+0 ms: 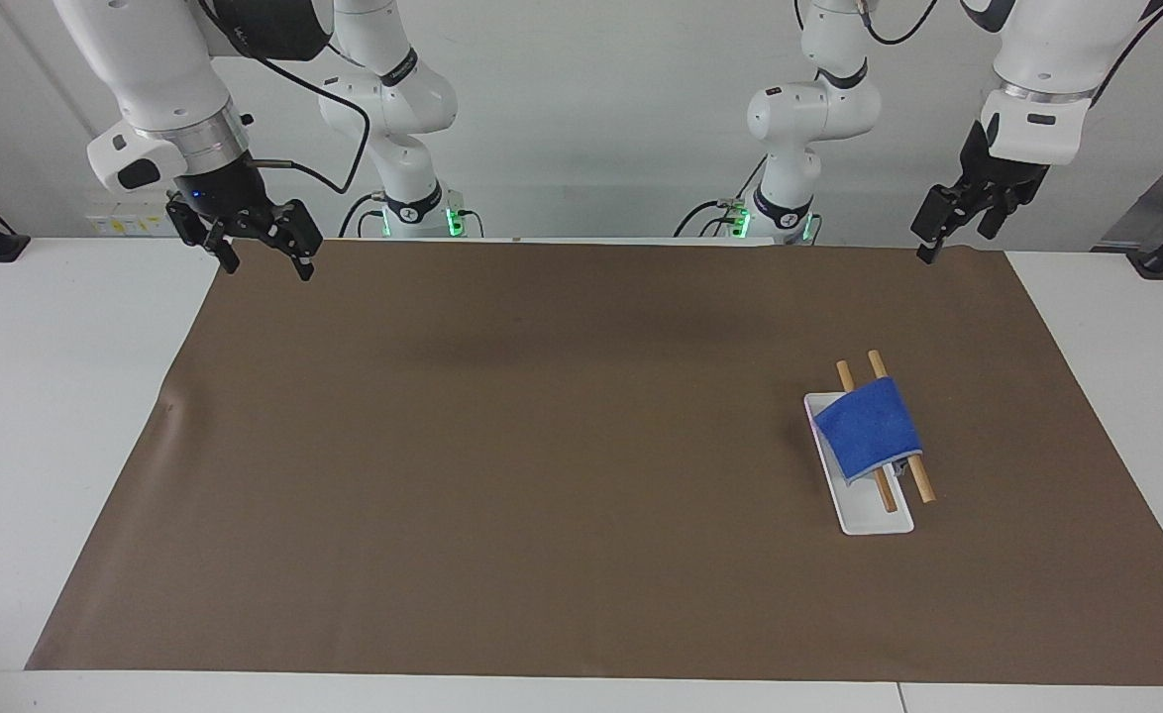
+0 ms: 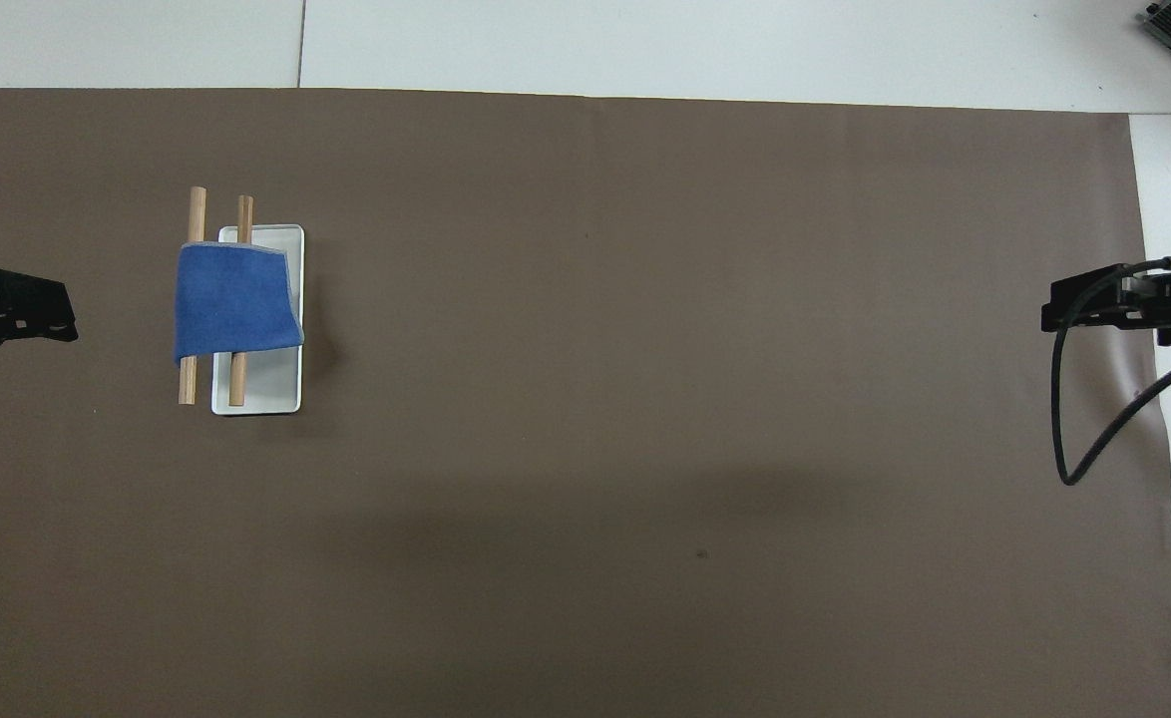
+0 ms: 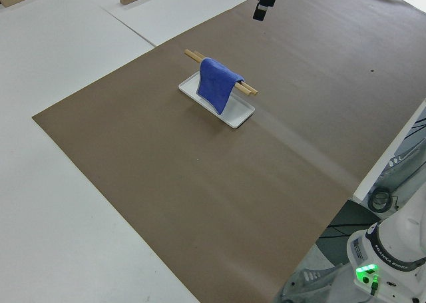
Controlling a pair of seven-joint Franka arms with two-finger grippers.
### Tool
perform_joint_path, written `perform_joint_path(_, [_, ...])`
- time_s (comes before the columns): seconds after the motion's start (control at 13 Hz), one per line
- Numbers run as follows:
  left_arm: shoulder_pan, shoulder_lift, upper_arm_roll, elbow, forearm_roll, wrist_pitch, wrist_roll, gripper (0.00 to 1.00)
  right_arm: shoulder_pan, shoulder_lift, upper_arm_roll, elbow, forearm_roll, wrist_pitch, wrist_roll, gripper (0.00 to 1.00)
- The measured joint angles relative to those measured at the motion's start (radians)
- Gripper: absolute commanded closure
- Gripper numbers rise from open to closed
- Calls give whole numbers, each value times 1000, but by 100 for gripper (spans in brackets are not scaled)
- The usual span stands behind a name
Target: Right arm passes towel to left arm to hang
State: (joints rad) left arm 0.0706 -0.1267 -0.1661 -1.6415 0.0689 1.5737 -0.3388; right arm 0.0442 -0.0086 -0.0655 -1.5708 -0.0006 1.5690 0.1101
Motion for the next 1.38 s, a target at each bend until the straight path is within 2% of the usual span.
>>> perform_joint_path(0.23, [1,0,32,-13,15,-1,180,0,0,0,0,0,0,-7,0,0])
perform_joint_path(0.38, [1,0,40,-18,45,-1,231,0,0,0,0,0,0,-8,-2,0])
perform_joint_path(1.08, [0,-9,22,-33,49,-1,243,0,1,0,0,0,0,-8,-2,0])
perform_joint_path(1.38, [-1,-10,21,-39,-13,-1,249,0,2,0,0,0,0,-8,-2,0])
